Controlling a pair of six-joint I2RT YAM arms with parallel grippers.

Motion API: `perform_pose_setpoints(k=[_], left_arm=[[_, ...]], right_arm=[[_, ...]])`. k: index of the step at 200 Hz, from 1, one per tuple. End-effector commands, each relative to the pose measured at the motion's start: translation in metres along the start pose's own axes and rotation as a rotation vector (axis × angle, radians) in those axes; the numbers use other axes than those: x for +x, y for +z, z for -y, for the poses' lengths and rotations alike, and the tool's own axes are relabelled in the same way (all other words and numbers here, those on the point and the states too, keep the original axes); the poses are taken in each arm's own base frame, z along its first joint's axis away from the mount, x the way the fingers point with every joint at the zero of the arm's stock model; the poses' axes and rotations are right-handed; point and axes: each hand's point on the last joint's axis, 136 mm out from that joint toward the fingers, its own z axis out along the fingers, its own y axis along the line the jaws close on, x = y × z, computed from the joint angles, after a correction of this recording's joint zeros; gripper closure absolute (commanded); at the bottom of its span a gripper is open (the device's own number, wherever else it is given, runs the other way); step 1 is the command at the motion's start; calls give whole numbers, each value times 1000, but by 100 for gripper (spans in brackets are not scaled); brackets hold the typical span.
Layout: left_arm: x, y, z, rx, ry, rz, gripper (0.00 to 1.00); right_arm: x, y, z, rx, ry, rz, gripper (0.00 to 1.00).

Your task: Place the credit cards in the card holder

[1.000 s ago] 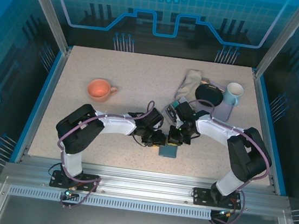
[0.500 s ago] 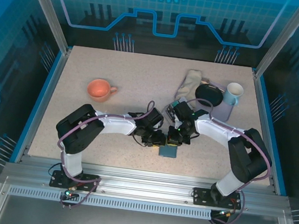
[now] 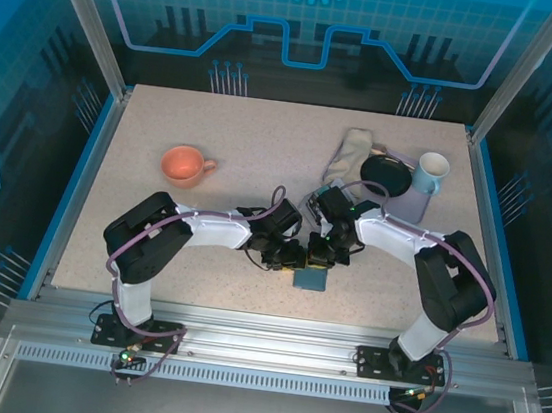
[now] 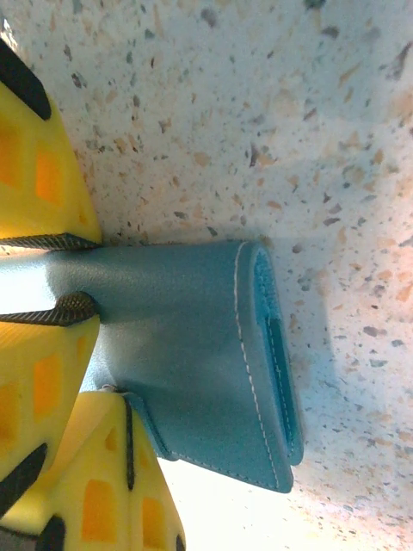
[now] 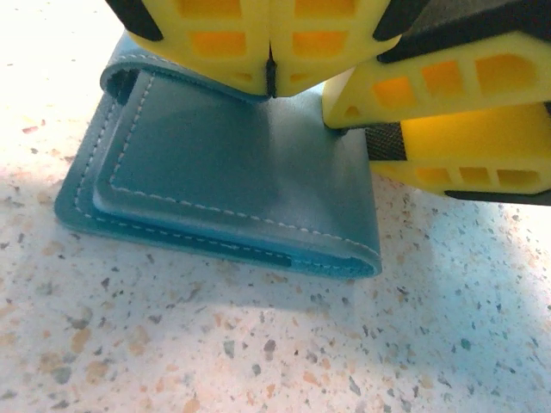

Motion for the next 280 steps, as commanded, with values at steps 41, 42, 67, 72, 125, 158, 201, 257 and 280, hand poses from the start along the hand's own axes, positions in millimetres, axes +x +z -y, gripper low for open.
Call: perform_pose_setpoints(k=[41, 42, 67, 72, 125, 158, 201, 257, 280], left_arm=[[14, 13, -21, -60, -39, -45, 74], [14, 13, -20, -59, -40, -44, 74], [14, 13, -21, -62, -40, -45, 74], [14, 13, -21, -62, -39, -46, 74], [13, 13, -20, -59, -40, -42, 74], [14, 14, -21, -61, -39, -45, 74], [14, 13, -22, -62, -42, -46, 74], [14, 13, -20, -60, -40, -45, 74], [14, 13, -20, -61, -38, -46, 74]], right_arm=[[16, 9, 13, 69, -6, -42, 100], [16, 9, 13, 69, -6, -42, 100], [6, -14, -3, 23, -36, 27, 100], [4, -19, -6, 16, -44, 33, 100], [9, -17, -8, 5, -45, 6, 100], [15, -6, -6, 11, -43, -25, 100], [18, 1, -2, 34, -42, -47, 100], [13, 7, 16, 133, -13, -29, 100], [12, 9, 12, 106, -6, -25, 100]])
